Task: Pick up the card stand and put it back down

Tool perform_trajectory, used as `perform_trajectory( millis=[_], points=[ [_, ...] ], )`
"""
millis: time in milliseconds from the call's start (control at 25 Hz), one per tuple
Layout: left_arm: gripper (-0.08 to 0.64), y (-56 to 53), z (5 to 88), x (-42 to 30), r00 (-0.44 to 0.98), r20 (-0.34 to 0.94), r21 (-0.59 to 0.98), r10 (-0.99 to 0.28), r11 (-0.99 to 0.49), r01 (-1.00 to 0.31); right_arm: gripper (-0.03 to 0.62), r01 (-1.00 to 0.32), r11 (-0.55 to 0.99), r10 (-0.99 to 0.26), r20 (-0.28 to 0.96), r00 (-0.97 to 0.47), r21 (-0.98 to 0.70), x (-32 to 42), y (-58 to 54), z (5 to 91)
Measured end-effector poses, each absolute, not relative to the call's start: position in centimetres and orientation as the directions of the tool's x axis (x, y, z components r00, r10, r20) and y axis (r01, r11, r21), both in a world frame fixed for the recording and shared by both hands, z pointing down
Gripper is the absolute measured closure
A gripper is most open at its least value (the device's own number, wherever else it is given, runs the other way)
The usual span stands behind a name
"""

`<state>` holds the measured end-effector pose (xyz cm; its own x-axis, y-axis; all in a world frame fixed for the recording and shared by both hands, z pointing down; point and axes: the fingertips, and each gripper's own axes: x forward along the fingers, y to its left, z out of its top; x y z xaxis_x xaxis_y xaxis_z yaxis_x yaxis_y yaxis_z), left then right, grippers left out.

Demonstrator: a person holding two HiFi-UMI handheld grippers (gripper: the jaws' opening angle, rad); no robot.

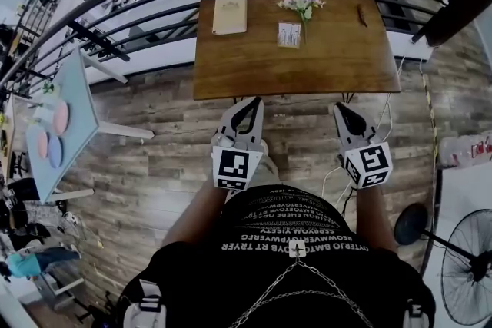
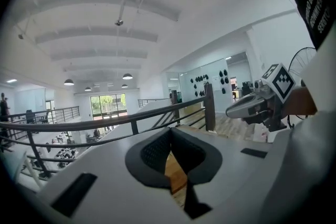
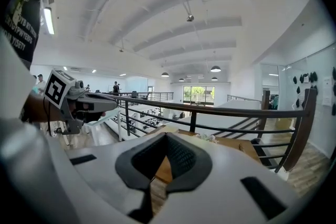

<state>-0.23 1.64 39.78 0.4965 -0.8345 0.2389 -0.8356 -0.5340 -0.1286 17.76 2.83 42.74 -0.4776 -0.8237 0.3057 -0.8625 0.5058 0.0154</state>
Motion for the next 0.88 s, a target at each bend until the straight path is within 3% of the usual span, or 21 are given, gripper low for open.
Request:
perform_trajectory(
  millis=[880],
  points=[
    [0.534, -11.3, 40.8, -3.9, 0.489, 0.295, -0.13, -0.821, -0.541, -0.831, 0.577, -0.852, 0.524, -0.803, 0.325, -0.5, -0.015, 13.2, -10.3, 43.4]
  ],
)
